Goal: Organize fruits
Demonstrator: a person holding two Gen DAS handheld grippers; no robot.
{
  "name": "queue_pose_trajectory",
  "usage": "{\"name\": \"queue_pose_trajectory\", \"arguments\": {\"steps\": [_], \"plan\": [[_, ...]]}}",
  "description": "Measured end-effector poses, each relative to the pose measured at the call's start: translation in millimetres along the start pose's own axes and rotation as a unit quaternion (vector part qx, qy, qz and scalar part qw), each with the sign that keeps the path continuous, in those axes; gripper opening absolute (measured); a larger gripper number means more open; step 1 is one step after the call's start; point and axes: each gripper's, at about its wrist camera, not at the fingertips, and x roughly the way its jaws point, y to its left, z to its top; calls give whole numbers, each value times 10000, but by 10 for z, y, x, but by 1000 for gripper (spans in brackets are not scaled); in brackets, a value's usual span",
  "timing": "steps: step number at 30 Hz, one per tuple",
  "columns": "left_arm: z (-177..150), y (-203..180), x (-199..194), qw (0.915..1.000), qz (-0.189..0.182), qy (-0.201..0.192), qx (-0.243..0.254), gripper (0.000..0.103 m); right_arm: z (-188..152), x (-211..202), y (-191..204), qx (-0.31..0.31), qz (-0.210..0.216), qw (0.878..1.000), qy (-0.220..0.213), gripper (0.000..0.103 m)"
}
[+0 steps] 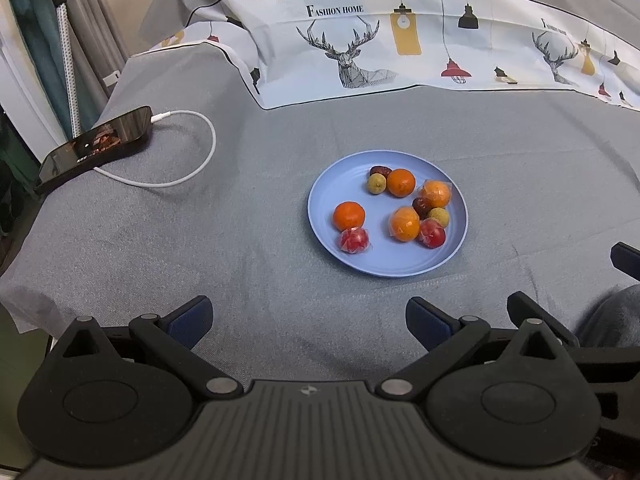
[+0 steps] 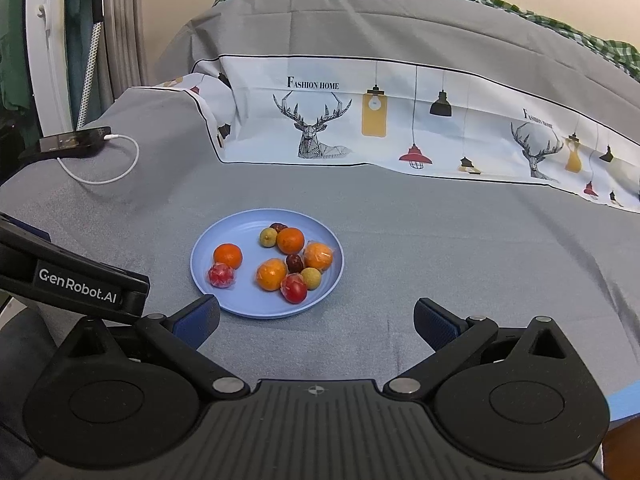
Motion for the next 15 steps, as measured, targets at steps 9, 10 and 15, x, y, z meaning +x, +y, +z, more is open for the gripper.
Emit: {"name": "queue_pose_trajectory", "arguments": {"steps": [9,10,15], "plan": [[5,-8,42,10000,20,43,-14,103,-4,21,9,-15,15,10000,17,102],[9,-10,53,10000,16,75,-14,103,-7,26,8,-19,11,10000,23,102],[25,-20,60,10000,54,69,-3,103,0,46,-16,-18,8,10000,34,102]]}}
